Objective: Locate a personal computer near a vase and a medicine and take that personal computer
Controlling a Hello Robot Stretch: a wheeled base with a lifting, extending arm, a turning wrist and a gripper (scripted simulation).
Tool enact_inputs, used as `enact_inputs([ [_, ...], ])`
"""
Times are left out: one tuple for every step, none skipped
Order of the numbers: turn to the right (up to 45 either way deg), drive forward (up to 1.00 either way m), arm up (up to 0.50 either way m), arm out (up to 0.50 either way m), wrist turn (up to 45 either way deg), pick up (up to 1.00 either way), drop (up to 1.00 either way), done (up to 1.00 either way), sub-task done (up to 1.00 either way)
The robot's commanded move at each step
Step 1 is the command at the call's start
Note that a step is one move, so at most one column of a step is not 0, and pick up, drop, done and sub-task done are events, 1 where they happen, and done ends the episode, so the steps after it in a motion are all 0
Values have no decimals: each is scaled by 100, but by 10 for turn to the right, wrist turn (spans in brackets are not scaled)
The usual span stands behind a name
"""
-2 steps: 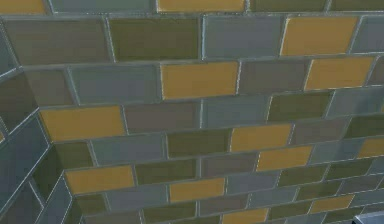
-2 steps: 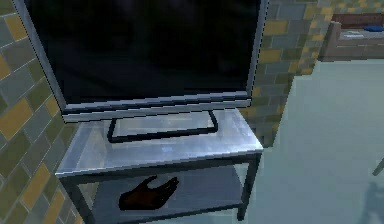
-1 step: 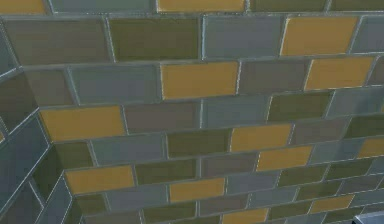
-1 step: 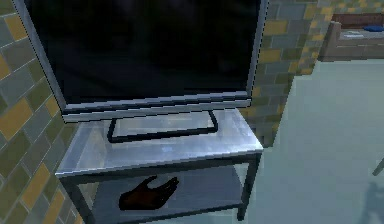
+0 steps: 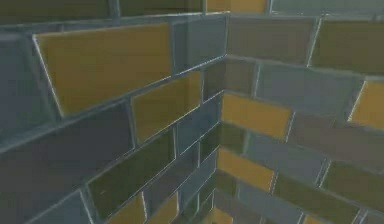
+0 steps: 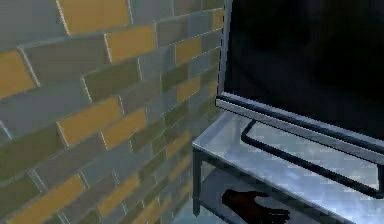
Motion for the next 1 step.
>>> enact_inputs([
  [450, 0, 0, 0, 0, 0, 0, 0, 0],
])
